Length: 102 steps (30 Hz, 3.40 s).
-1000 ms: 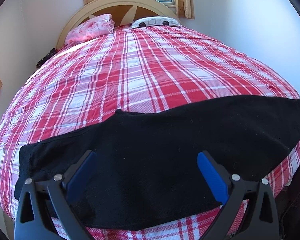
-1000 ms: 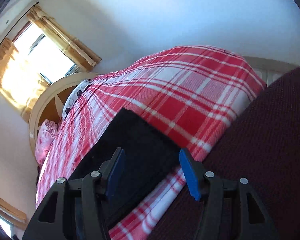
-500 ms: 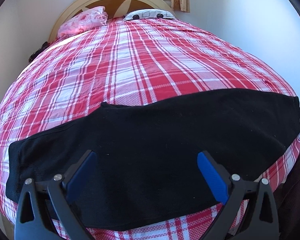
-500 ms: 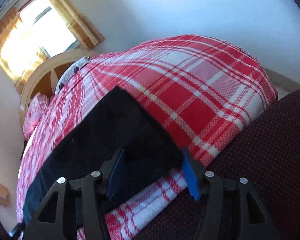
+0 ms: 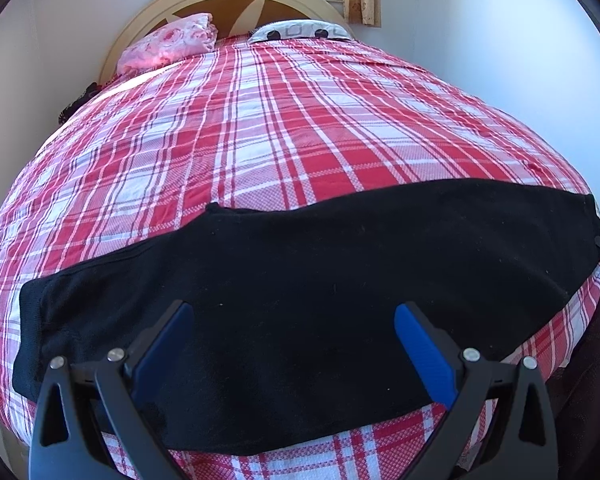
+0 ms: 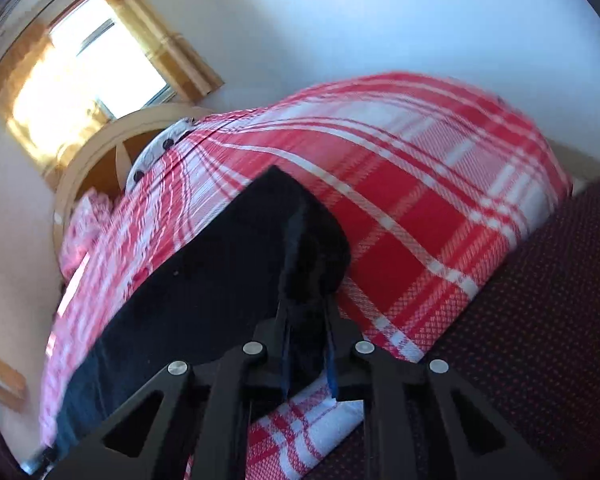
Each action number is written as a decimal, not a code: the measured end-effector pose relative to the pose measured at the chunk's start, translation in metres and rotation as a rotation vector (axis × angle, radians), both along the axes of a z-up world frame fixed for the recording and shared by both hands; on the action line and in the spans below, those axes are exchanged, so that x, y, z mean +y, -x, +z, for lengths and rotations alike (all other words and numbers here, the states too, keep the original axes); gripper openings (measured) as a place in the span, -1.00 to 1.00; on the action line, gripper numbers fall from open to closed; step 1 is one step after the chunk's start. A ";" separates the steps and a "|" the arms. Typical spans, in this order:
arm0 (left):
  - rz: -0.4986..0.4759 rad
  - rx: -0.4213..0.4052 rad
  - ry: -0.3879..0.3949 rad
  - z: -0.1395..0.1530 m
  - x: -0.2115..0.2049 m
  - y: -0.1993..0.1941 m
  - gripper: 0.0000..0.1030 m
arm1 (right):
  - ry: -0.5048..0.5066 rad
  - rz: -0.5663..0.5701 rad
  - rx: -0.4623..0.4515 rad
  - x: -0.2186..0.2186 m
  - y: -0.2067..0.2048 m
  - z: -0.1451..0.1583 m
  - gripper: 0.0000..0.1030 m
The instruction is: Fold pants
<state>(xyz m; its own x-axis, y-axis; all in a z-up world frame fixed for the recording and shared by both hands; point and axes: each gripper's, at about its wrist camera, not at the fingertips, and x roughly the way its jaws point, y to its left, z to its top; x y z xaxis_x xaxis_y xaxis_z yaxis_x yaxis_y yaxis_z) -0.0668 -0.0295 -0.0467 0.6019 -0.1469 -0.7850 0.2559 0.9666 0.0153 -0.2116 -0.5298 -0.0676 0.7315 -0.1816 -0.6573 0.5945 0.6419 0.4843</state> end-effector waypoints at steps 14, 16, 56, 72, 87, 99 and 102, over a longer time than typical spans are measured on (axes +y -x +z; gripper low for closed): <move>0.042 -0.039 0.044 0.005 0.042 -0.003 1.00 | 0.303 0.279 -0.131 0.143 -0.029 0.096 -0.77; 0.051 -0.036 0.053 0.004 0.050 -0.004 1.00 | 0.357 0.412 -0.139 0.193 -0.048 0.106 -0.77; 0.075 -0.040 0.121 0.000 0.101 -0.003 1.00 | 0.371 0.733 -0.068 0.359 -0.142 0.038 -0.86; 0.068 -0.009 0.126 -0.007 0.091 -0.008 1.00 | 0.206 0.660 -0.158 0.333 -0.053 0.035 -0.79; 0.054 -0.015 0.090 -0.005 0.084 -0.002 1.00 | -0.145 0.709 -0.212 0.345 -0.051 -0.016 -0.69; 0.076 -0.009 0.097 -0.005 0.091 -0.004 1.00 | -0.487 0.768 -0.321 0.370 -0.080 -0.028 -0.83; 0.063 -0.010 0.086 -0.006 0.090 -0.004 1.00 | -0.513 0.804 -0.253 0.381 -0.077 -0.043 -0.82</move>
